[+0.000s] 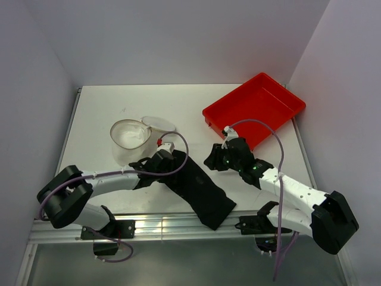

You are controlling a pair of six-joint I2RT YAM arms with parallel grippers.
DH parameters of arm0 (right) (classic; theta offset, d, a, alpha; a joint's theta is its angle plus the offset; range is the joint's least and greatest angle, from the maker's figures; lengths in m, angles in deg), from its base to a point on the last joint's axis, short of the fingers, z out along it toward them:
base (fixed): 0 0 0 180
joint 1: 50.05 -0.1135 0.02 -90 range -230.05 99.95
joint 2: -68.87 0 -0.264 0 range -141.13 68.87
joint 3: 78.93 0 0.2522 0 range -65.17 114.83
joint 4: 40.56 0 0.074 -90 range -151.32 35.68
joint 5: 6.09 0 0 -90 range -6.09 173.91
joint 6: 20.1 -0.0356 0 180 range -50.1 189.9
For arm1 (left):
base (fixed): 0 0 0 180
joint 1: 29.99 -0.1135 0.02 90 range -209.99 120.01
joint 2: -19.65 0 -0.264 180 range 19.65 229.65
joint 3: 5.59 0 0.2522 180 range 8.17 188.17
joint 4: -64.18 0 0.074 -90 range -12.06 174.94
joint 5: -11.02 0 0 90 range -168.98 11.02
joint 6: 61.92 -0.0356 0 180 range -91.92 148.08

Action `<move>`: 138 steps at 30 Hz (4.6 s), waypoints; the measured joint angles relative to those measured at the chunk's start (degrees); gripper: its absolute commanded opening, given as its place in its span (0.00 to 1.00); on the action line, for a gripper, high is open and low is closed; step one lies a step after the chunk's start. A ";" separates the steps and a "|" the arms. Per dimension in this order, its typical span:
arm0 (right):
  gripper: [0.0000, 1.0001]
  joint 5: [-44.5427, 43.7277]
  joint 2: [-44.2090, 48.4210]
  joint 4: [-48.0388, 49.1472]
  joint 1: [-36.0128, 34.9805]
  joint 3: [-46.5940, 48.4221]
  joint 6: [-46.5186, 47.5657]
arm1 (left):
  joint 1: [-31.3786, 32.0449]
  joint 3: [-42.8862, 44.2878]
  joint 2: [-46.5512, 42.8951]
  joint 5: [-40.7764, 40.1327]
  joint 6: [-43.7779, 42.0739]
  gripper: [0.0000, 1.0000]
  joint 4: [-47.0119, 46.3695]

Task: Place the bra in the laundry bag and zip it closed

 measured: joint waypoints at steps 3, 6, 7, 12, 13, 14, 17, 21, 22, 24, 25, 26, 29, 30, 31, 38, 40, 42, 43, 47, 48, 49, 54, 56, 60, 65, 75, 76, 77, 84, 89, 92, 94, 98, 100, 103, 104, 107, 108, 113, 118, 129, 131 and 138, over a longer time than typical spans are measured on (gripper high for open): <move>0.47 0.11 1.01 0.50 0.00 0.00 0.02 | 0.70 1.31 3.17 -2.78 -1.09 0.00 -1.20; 0.51 0.96 1.03 0.96 0.00 0.00 0.48 | 0.85 1.60 4.02 -3.89 -1.55 0.00 -2.97; 0.54 1.49 1.03 1.25 0.00 0.00 0.72 | 0.85 1.60 4.00 -3.98 -1.66 0.00 -3.13; 0.72 4.28 0.61 3.41 0.00 0.02 2.60 | 0.85 1.55 -0.35 -3.98 -2.84 0.00 -1.95; 0.74 4.90 0.35 3.69 0.00 0.04 2.95 | 0.85 1.55 -2.03 -3.87 -2.93 0.00 -1.88; 0.78 5.64 -0.04 3.91 0.00 0.15 3.69 | 0.85 1.55 -4.35 -3.63 -3.10 0.00 -1.84; 0.88 7.28 -1.07 5.18 0.00 0.20 5.03 | 0.85 2.03 -10.73 -2.08 -4.11 0.00 -1.77; 0.95 9.88 -1.49 7.28 0.04 0.20 6.40 | 0.85 3.78 -16.57 1.38 -5.42 0.00 -1.84; 0.96 10.71 -1.40 8.00 0.15 0.20 6.51 | 0.83 4.07 -17.51 2.14 -5.81 0.00 -1.84; 0.96 12.74 -0.79 9.44 0.55 0.17 6.49 | 0.79 4.52 -19.37 3.69 -6.58 0.00 -1.84; 0.96 13.68 -0.17 10.08 0.76 0.13 6.49 | 0.70 4.66 -20.13 4.61 -6.93 0.00 -1.81; 0.96 14.99 0.76 10.80 1.05 0.02 6.56 | 0.52 4.74 -20.96 5.64 -7.32 0.00 -1.81; 0.97 17.81 4.26 12.87 1.64 -0.39 7.58 | -0.37 5.33 -23.08 8.96 -7.78 0.00 -1.40; 0.98 18.67 5.57 13.14 1.92 -0.57 8.09 | -0.76 5.90 -23.67 10.10 -7.91 0.00 -0.98; 0.98 19.28 6.84 13.35 2.25 -0.79 8.52 | -1.11 6.60 -24.22 11.15 -7.98 0.00 -0.70; 0.99 23.39 11.37 16.76 6.60 -4.52 8.48 | -2.91 11.47 -27.26 17.35 -8.41 0.00 0.37; 0.99 25.38 11.04 18.21 7.04 -5.44 7.56 | -3.34 12.15 -27.82 18.99 -8.39 0.00 0.31; 1.00 28.22 10.47 20.50 7.15 -6.43 6.21 | -3.82 12.46 -28.09 21.05 -8.35 0.00 0.22; 1.00 29.35 10.25 21.24 7.15 -6.64 5.68 | -4.07 12.50 -28.06 22.08 -8.31 0.00 0.15; 0.98 34.60 9.84 26.62 7.15 -7.41 3.65 | -5.79 12.52 -27.93 26.01 -7.26 0.00 0.20; 0.96 36.41 9.66 28.20 7.15 -7.41 2.86 | -6.36 12.52 -27.91 26.88 -7.02 0.00 0.20; 0.93 38.01 9.38 29.99 7.15 -7.41 2.05 | -6.99 12.57 -27.91 27.82 -6.69 0.00 0.13; 0.39 43.95 8.39 37.20 7.15 -8.15 -2.49 | -10.21 13.31 -27.43 30.84 -5.25 0.00 -0.11; 0.13 44.02 9.07 40.13 7.13 -9.75 -4.68 | -10.97 13.62 -26.91 31.26 -5.07 0.00 -0.11; 0.00 43.32 10.84 45.51 7.13 -12.17 -12.52 | -11.26 14.99 -24.70 30.45 -5.33 0.33 1.09; 0.00 39.04 14.71 43.78 7.13 -10.40 -19.39 | -11.34 16.00 -24.63 27.08 -6.08 0.80 3.80; 0.00 31.63 18.12 38.10 7.13 -3.69 -27.23 | -11.37 5.62 -38.86 25.79 -5.75 0.82 0.59; 0.00 31.54 17.75 38.03 7.13 -3.56 -27.96 | -11.37 4.52 -39.50 26.43 -5.68 0.82 -0.26; 0.00 31.52 17.14 37.92 7.13 -3.34 -28.65 | -11.37 3.61 -39.93 27.19 -5.57 0.82 -1.29; 0.00 31.19 13.88 37.64 7.13 -2.91 -32.35 | -11.37 0.76 -38.93 33.07 -5.14 0.78 -8.11; 0.00 31.10 13.27 37.64 7.13 -2.84 -33.70 | -11.28 0.76 -36.15 35.45 -5.09 0.68 -11.98; 0.00 31.10 12.63 37.75 7.13 -2.82 -34.40 | -11.08 0.76 -34.45 36.39 -5.11 0.68 -13.77; 0.00 31.15 11.96 38.16 7.13 -2.82 -35.17 | -10.84 0.76 -33.22 36.63 -5.14 0.69 -14.56; 0.00 31.56 11.08 39.28 7.13 -2.82 -36.52 | -9.60 0.76 -31.76 35.98 -5.29 0.65 -14.88; 0.00 31.76 10.95 39.74 7.13 -2.82 -36.92 | -8.63 0.76 -31.50 35.76 -5.35 0.55 -15.17; 0.00 31.98 10.71 40.46 7.13 -2.82 -37.57 | -7.19 0.79 -30.88 35.65 -5.14 0.06 -15.43; 0.00 32.00 10.60 40.68 7.13 -2.82 -37.66 | -6.84 0.81 -30.67 35.58 -5.51 0.00 -15.50; 0.00 32.00 10.56 40.79 7.13 -2.82 -38.01 | -6.36 0.87 -30.45 35.30 -5.92 0.00 -15.34; 0.00 32.00 10.56 40.87 7.13 -2.82 -38.16 | -6.29 0.92 -30.47 35.19 -5.97 0.00 -15.34; 0.00 31.98 10.58 40.83 7.19 -2.84 -38.14 | -6.25 1.64 -31.32 34.18 -5.92 0.00 -15.02; 0.00 32.22 11.06 39.69 8.81 -2.91 -37.97 | -6.14 2.73 -34.27 32.63 -6.29 0.08 -13.99; 0.00 34.25 12.70 40.44 9.18 -2.93 -39.58 | -5.55 4.00 -35.67 23.56 -10.93 0.66 -7.17; 0.00 35.15 12.55 41.77 9.18 -2.93 -40.68 | -5.55 4.00 -35.67 23.54 -11.50 0.67 -7.37; 0.00 37.13 11.74 45.70 9.18 -2.95 -43.80 | -4.72 4.00 -34.40 27.08 -11.80 0.61 -11.76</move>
